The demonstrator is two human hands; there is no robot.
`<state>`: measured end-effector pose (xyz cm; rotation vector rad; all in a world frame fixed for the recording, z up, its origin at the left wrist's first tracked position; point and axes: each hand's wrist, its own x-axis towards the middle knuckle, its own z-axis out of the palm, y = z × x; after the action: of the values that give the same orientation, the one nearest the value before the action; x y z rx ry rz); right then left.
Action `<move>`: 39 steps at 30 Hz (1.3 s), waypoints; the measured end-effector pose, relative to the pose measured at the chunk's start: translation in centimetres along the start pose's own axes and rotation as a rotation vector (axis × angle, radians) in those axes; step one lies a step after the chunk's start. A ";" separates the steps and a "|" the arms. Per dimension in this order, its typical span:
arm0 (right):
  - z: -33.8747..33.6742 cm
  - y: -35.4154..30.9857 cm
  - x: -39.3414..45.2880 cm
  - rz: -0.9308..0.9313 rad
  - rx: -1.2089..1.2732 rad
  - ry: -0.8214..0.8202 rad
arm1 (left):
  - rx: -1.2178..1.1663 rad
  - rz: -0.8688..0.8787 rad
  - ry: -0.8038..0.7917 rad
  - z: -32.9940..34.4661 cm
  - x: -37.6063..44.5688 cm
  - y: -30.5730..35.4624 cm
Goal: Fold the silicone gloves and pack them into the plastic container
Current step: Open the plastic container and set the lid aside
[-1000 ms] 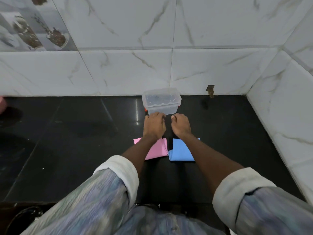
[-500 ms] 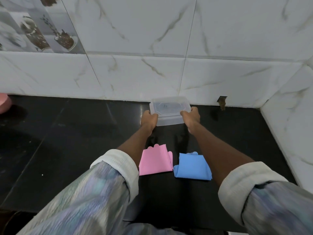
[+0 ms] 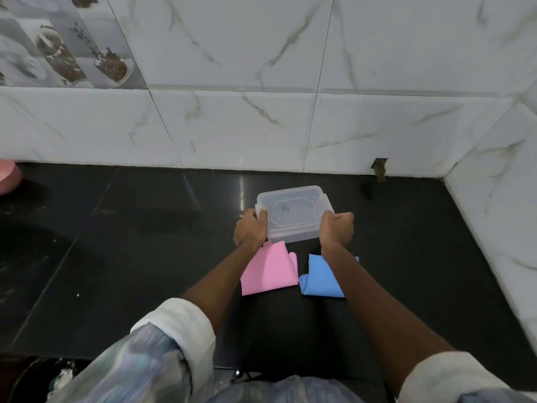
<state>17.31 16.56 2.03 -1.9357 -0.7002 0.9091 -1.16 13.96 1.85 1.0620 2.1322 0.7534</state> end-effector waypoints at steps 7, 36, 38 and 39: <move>-1.8 2.6 -2.5 -0.125 -0.139 0.023 | -0.019 -0.013 0.087 -0.1 -2.1 -0.7; -2.5 0.8 -3.9 -0.359 -0.428 -0.253 | -0.371 -0.071 0.070 0.5 -5.3 -0.5; -2.5 0.8 -4.0 -0.353 -0.410 -0.240 | -0.377 -0.085 0.046 0.5 -5.2 -0.6; -2.5 0.7 -4.0 -0.349 -0.402 -0.232 | -0.383 -0.089 0.036 0.5 -5.1 -0.6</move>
<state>17.07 12.04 3.58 -1.9724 -1.3987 0.8222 1.33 9.48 2.58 0.7499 1.9445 1.0901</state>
